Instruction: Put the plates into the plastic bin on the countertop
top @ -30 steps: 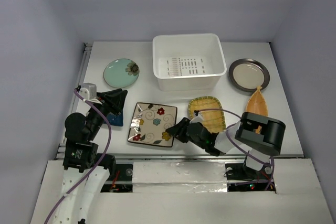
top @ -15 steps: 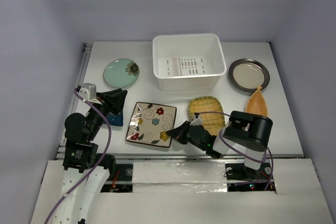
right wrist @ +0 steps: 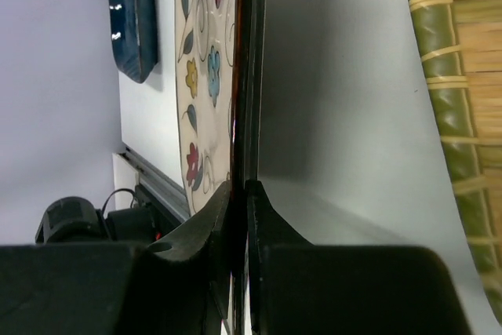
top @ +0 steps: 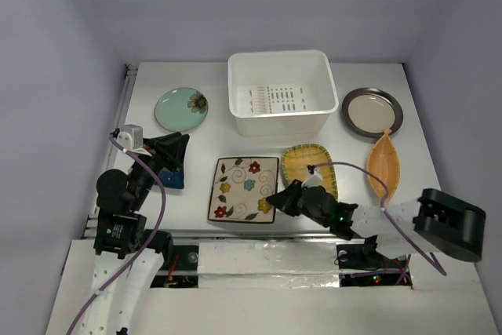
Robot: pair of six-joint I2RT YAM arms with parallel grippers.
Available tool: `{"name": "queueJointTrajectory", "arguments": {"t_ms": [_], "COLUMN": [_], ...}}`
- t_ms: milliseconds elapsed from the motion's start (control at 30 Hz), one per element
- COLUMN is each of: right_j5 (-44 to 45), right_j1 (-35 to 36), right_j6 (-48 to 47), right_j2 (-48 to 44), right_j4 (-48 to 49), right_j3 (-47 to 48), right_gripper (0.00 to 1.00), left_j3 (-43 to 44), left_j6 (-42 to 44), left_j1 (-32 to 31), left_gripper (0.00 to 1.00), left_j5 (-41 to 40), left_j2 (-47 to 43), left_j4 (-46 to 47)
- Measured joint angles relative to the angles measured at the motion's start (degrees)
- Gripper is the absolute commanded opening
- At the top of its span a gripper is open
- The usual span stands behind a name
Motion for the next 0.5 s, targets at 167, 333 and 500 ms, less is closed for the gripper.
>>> {"name": "queueJointTrajectory", "arguments": {"t_ms": [167,333,500], "right_j5": [-0.70,-2.29,-5.84], "right_j1": [-1.20,-3.23,-7.65], "right_j6": [-3.10,-4.92,-7.74], "right_j2": [-13.49,-26.84,-34.58], "right_j4": [-11.50,-20.06,-29.66], "right_j3": [-0.04,0.42,5.27], "right_gripper": [0.00,0.00,0.00], "left_j3": [0.00,0.00,0.00], "left_j6": [0.00,0.02,0.02], "left_j1": [0.00,0.00,0.00], "left_gripper": [0.30,0.32,0.37], "left_j5": [-1.18,-3.04,-5.53], "left_j2": [-0.09,-0.50,-1.42], "left_j4": [-0.04,-0.24,-1.33]}}
